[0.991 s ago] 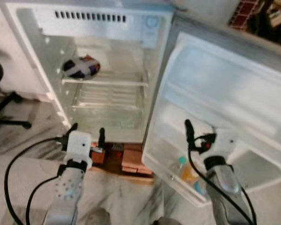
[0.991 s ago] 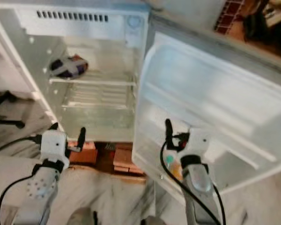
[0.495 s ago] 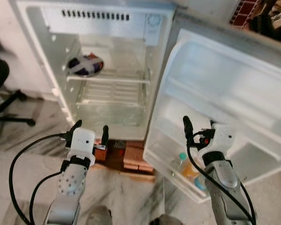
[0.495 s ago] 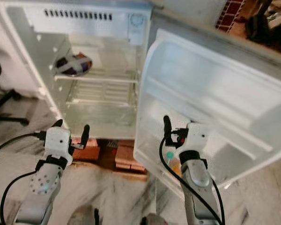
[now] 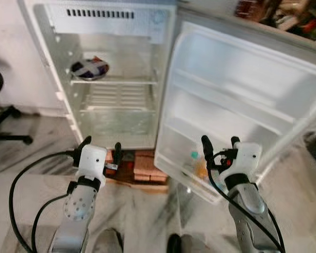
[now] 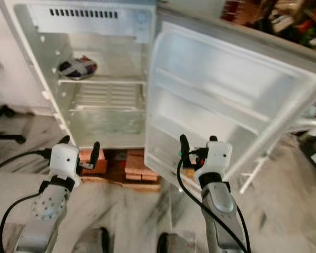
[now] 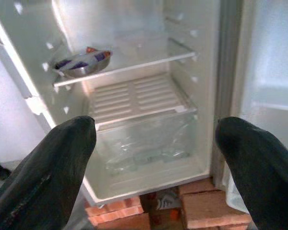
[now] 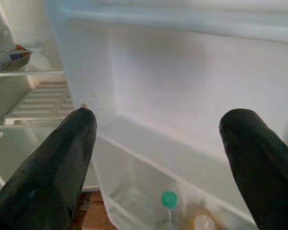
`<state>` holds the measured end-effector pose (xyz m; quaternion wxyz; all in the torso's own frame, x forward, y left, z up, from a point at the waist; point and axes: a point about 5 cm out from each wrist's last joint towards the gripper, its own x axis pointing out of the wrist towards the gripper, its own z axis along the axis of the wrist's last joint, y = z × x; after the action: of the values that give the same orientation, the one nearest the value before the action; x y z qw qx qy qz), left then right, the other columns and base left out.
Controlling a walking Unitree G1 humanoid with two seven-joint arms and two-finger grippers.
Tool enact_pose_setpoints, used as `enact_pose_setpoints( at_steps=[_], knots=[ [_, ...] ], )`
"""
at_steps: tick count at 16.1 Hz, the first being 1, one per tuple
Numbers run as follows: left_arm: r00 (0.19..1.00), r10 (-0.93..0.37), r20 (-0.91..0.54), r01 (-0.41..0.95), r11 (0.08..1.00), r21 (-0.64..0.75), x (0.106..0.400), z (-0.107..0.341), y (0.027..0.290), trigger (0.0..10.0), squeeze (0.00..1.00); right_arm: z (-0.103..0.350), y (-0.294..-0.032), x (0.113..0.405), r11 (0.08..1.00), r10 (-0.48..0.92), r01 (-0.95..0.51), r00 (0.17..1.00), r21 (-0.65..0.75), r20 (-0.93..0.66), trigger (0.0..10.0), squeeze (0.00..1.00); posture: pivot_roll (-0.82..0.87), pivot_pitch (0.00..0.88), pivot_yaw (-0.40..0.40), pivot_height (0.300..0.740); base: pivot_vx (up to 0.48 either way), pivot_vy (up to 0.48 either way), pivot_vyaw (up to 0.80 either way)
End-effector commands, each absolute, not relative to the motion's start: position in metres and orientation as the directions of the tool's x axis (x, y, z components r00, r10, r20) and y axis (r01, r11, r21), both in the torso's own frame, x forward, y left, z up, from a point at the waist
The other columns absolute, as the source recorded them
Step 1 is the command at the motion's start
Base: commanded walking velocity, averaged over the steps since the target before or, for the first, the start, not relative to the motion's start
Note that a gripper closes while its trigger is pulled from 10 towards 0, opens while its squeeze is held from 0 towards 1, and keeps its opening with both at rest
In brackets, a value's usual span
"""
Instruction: Restocking fridge
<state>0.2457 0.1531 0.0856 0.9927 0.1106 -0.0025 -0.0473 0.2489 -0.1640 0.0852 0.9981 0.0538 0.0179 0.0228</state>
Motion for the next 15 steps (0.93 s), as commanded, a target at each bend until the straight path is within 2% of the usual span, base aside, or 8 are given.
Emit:
enact_pose_setpoints(
  at_steps=[1, 8, 10, 15],
  knots=[
    [0.995, -0.098, -0.038, 0.104, 0.969, 0.223, 0.242, 0.079, 0.153, 10.0, 0.0, 0.082, -0.166, 0.251, 0.994, 0.038, -0.031, 0.998, 0.105, -0.057, 10.0, 0.0, 0.12, 0.075, -0.035, 0.74, -0.42, 0.0, 0.0],
    [0.993, -0.11, -0.039, 0.116, 0.967, 0.226, 0.247, 0.078, 0.151, 10.0, 0.0, 0.086, -0.171, 0.261, 0.997, 0.004, -0.001, 0.999, 0.078, -0.045, 10.0, 0.0, 0.11, 0.062, -0.035, 0.74, -0.391, 0.0, -0.06],
    [0.992, -0.122, -0.015, 0.122, 0.966, 0.226, 0.256, 0.084, 0.152, 10.0, 0.0, 0.092, -0.174, 0.27, 0.997, -0.003, 0.004, 1.0, 0.079, -0.014, 10.0, 0.0, 0.11, 0.074, -0.031, 0.74, 0.0, 0.0, -0.4],
    [0.994, -0.095, -0.051, 0.103, 0.977, 0.185, 0.246, 0.076, 0.159, 10.0, 0.0, 0.092, -0.171, 0.267, 0.997, -0.007, 0.007, 1.0, 0.083, -0.005, 10.0, 0.0, 0.11, 0.089, -0.041, 0.74, 0.0, 0.0, 0.0]
  ],
)
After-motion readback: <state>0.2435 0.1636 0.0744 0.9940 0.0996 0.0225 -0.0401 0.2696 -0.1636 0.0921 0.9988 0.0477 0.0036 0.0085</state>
